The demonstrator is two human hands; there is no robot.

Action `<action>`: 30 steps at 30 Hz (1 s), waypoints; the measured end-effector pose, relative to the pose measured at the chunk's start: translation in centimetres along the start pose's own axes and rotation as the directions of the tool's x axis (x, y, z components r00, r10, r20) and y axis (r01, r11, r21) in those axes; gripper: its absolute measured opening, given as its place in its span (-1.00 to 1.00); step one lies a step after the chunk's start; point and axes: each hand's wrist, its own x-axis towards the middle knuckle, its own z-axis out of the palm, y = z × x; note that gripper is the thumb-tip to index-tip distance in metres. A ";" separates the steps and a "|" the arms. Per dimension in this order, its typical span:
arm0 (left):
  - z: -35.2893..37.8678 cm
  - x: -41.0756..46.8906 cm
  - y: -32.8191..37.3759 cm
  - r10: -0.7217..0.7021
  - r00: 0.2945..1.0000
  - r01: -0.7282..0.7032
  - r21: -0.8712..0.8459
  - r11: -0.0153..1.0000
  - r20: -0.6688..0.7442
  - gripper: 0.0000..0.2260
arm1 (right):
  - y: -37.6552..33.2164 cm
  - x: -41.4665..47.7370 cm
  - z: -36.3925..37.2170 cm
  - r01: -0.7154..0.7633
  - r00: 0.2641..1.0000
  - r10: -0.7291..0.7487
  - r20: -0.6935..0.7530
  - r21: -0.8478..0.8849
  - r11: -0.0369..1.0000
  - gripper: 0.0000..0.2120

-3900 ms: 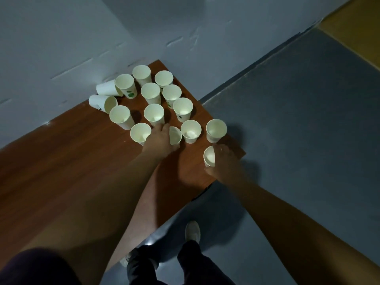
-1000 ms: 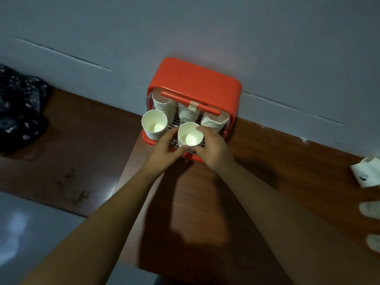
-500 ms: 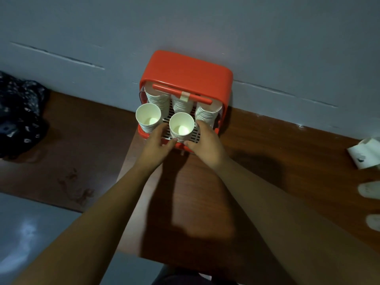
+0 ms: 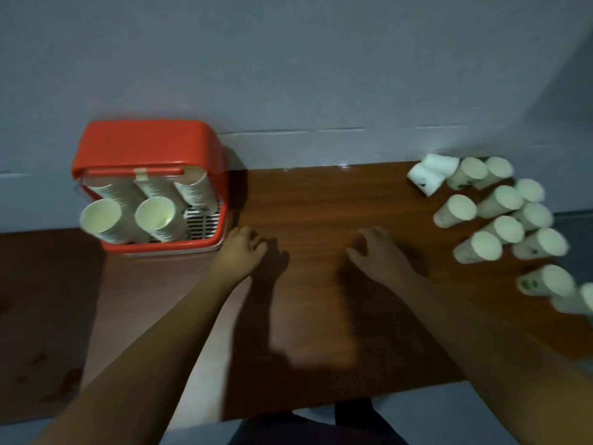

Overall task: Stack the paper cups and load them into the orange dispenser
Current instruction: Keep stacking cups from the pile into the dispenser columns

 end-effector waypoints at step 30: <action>33.0 15.2 36.7 0.396 0.832 -0.502 0.226 0.834 0.389 -0.20 | 31.9 0.0 -7.7 0.023 0.978 -0.045 -0.205 -0.110 0.994 -0.35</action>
